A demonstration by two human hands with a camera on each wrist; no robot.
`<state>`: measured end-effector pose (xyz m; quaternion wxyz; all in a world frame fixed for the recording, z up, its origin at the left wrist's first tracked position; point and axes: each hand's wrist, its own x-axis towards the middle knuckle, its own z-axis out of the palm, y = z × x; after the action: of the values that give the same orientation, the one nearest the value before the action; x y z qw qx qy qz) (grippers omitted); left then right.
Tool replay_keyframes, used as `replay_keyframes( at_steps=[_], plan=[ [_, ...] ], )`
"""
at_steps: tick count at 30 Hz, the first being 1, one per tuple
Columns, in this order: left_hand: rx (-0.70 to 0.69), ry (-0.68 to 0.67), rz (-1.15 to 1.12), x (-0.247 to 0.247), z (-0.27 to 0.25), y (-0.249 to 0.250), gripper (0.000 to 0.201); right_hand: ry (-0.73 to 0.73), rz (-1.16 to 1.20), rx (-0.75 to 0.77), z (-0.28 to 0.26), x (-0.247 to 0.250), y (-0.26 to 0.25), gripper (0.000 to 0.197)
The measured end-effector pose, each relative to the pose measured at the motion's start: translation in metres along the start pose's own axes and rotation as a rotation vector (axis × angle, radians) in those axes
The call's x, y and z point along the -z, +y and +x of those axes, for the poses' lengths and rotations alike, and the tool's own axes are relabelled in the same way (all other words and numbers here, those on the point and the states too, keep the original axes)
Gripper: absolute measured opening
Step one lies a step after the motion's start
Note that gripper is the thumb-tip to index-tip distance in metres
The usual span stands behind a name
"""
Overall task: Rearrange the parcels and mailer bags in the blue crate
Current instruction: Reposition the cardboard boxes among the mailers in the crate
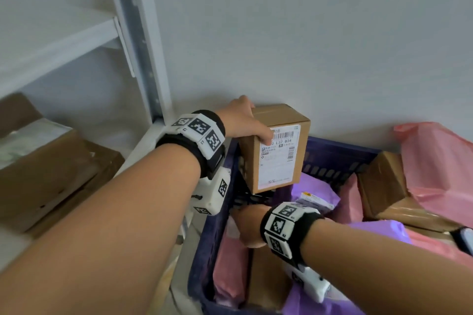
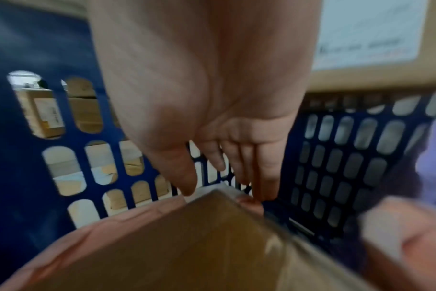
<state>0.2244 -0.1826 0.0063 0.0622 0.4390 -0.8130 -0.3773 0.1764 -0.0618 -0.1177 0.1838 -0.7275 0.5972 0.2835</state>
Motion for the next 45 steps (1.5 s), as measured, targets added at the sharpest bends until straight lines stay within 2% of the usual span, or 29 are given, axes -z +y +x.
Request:
replay_keyframes(
  at_steps=[2, 6, 8, 11, 14, 16, 19, 22, 26, 28, 31, 33, 35, 37, 39, 40, 42, 43, 45],
  plan=[
    [-0.005, -0.003, 0.006, 0.0, 0.001, -0.001, 0.09, -0.061, -0.022, -0.019, 0.011, -0.002, 0.001, 0.046],
    [0.009, -0.016, -0.024, 0.001, 0.003, -0.007, 0.087, -0.05, 0.039, -0.064, 0.015, -0.01, 0.011, 0.048],
    [0.011, -0.021, -0.025, 0.0, 0.004, -0.009, 0.087, -0.008, 0.13, -0.08, 0.014, -0.012, 0.015, 0.043],
    [0.013, -0.027, -0.016, -0.002, 0.005, -0.009, 0.087, 0.076, 0.222, -0.074, 0.007, -0.008, 0.023, 0.016],
    [0.003, -0.03, -0.018, -0.003, 0.004, -0.004, 0.088, 0.122, 0.252, -0.035, -0.008, -0.004, 0.028, 0.012],
    [-0.019, -0.024, -0.007, -0.003, 0.002, 0.002, 0.091, 0.145, 0.301, -0.007, -0.019, -0.004, 0.03, 0.021],
    [-0.002, -0.053, 0.012, -0.002, -0.006, 0.016, 0.092, 0.205, 0.487, 0.034, -0.033, -0.006, 0.031, 0.011],
    [0.034, -0.024, 0.123, -0.004, -0.012, 0.025, 0.089, 0.148, 0.578, 0.066, -0.05, 0.002, 0.029, 0.018],
    [0.073, 0.002, 0.245, -0.009, -0.019, 0.033, 0.075, 0.092, 0.684, 0.109, -0.077, 0.021, 0.037, 0.004],
    [0.091, -0.007, 0.315, -0.015, -0.019, 0.034, 0.076, 0.093, 0.764, 0.097, -0.091, 0.034, 0.051, 0.014],
    [0.113, -0.013, 0.371, -0.023, -0.019, 0.034, 0.068, 0.185, 0.823, 0.028, -0.119, 0.052, 0.081, 0.016],
    [0.136, -0.028, 0.353, -0.025, -0.02, 0.037, 0.059, 0.302, 1.037, -0.038, -0.137, 0.061, 0.104, 0.022],
    [0.147, -0.049, 0.344, -0.03, -0.02, 0.037, 0.061, 0.455, 1.216, -0.125, -0.152, 0.07, 0.124, 0.024],
    [0.173, -0.038, 0.358, -0.036, -0.016, 0.035, 0.071, 0.613, 1.109, -0.27, -0.164, 0.082, 0.139, 0.013],
    [0.193, -0.068, 0.341, -0.043, -0.013, 0.036, 0.065, 0.686, 0.772, -0.405, -0.174, 0.095, 0.15, 0.017],
    [0.205, -0.094, 0.339, -0.046, -0.013, 0.039, 0.061, 0.68, 0.588, -0.453, -0.177, 0.101, 0.152, 0.022],
    [0.199, -0.118, 0.342, -0.052, -0.007, 0.039, 0.073, 0.629, 0.328, -0.516, -0.175, 0.11, 0.145, 0.027],
    [0.208, -0.108, 0.34, -0.055, -0.004, 0.039, 0.08, 0.588, 0.224, -0.539, -0.17, 0.111, 0.139, 0.026],
    [0.255, -0.096, 0.327, -0.063, 0.002, 0.038, 0.081, 0.511, 0.022, -0.553, -0.153, 0.108, 0.125, 0.011]
  ],
)
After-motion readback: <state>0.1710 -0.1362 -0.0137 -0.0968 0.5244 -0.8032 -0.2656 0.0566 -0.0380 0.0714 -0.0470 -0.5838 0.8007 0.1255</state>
